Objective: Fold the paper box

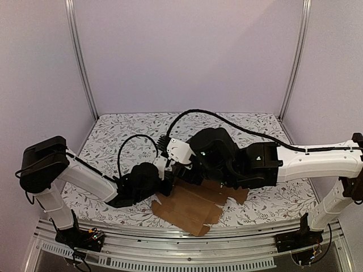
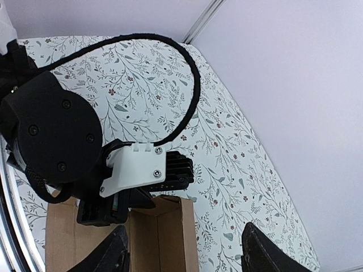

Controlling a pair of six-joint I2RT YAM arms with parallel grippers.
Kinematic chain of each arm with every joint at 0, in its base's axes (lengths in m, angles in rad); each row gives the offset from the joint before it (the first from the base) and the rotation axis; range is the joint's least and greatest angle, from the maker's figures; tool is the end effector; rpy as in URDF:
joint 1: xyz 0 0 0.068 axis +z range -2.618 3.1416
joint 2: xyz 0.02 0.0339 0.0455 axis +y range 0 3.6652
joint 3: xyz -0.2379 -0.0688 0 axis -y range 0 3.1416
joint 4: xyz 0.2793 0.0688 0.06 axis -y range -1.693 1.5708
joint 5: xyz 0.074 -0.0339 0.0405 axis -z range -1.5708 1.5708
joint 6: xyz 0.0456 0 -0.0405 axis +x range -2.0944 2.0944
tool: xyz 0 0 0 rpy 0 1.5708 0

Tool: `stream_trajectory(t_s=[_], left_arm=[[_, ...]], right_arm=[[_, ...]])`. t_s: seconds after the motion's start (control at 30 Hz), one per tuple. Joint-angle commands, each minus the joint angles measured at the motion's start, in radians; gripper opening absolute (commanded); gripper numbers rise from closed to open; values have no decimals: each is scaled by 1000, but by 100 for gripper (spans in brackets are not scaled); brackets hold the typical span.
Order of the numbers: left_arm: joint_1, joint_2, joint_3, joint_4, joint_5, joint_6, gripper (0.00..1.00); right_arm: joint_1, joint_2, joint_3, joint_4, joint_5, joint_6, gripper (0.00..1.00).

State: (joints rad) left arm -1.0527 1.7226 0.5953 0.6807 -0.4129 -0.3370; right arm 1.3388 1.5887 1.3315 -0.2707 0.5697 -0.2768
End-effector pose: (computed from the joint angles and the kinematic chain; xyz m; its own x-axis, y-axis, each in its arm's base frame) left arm 0.1815 -0.2815 0.0721 -0.4057 0.1002 -0.9085 0.5111 0.8489 -0.1347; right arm 0.1175 0.3902 0.2817 0.0833 -0.6484 -0.7567 -0.7169 0.4885 -0.4974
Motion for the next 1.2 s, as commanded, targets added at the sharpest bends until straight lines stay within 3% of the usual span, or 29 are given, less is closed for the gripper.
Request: stream_trajectory(t_s=[0.0,0.3,0.5,0.63,0.9,1.1,1.17], left_arm=[[7,12,29,-31,45,51,0],[21,8,47,-76,172,152,0],[29,32,78,-80,236,184,0],[30,57,84,-51,281,215,0],[30,108,124,-80,312,198,0],[30,119,113,-70,298,181,3],[29,120,106,-62,290,182,4]], right_arm=[[-21,-36,15,-107,-52,36,68],[-179,-58,0,-170,-196,247,66],[-313,-74,-101,-89,-432,435,51],[-353,-80,-147,-14,-498,490,38],[-379,-8,-170,84,-538,540,13],[-390,56,-169,132,-546,566,0],[-394,72,-169,143,-543,573,0]])
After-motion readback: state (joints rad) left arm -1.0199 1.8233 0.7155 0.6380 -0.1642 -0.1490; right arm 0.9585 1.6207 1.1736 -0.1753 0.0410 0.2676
